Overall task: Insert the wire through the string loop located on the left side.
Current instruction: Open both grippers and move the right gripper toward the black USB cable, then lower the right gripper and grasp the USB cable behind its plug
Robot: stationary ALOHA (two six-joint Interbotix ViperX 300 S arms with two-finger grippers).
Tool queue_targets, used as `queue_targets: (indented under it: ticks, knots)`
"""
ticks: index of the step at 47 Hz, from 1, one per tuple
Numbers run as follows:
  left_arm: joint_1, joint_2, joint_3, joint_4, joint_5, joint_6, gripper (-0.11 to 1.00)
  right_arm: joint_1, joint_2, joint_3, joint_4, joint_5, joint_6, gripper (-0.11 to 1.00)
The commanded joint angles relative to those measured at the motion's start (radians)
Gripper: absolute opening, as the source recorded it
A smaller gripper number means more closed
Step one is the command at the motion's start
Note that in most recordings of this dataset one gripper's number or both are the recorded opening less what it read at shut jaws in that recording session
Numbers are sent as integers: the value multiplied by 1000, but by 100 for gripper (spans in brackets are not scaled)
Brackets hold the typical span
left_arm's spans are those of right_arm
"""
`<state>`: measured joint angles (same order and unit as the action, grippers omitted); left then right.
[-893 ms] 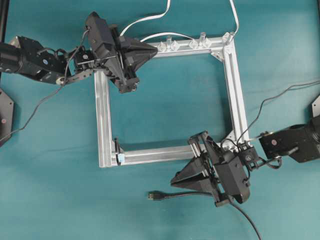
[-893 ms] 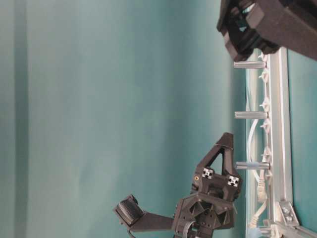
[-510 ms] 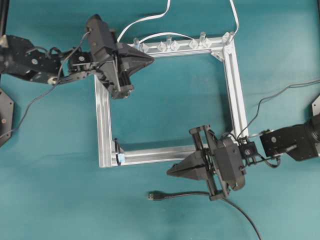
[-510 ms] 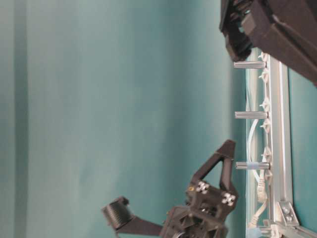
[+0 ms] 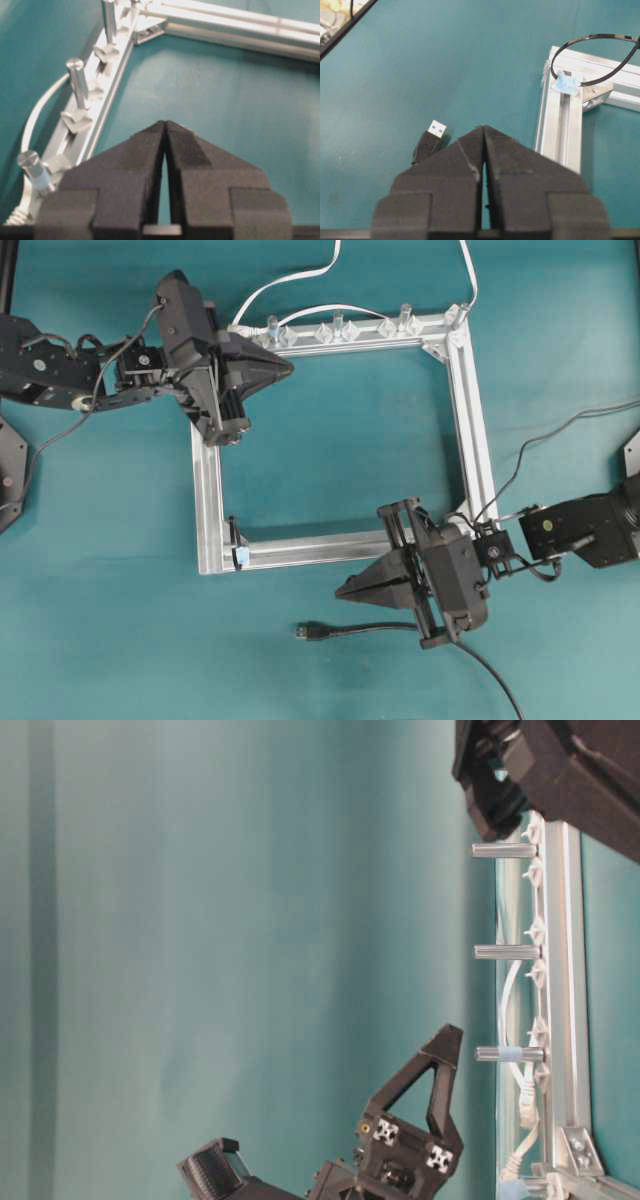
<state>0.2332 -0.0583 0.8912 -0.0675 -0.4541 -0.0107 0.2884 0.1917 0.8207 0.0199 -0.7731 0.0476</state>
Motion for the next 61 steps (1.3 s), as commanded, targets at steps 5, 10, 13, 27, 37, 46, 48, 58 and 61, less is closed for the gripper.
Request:
queue_targets:
  ticks: [5,10,13,27,37,46,48,58,61]
  knots:
    - [-11,-61,-6,3,43,-6,35,5,-29,-18,8,8,2,36]
    - [-11,-95,8,3,75,-2,62,9,-29,-23,26,15,2,66]
    - [-11,-118,25,3,87,-5,65,15,-29,-28,38,17,2,70]
    - [-11,-230,114,3,140,-6,67,58,-29,-43,110,60,-2,70]
    - [-9,-255,132,3,206,-11,82,80,-29,-52,161,72,-5,69]
    - [-9,-265,135,3,236,-12,88,86,-29,-57,178,107,-9,69]
    - [-11,-268,141,3,236,-12,88,86,-29,-57,186,118,-18,69]
    - [-11,-293,178,2,236,-29,88,103,-29,-58,293,129,-100,69]
    - [-11,-301,189,3,236,-31,88,117,-28,-58,351,126,-133,69]
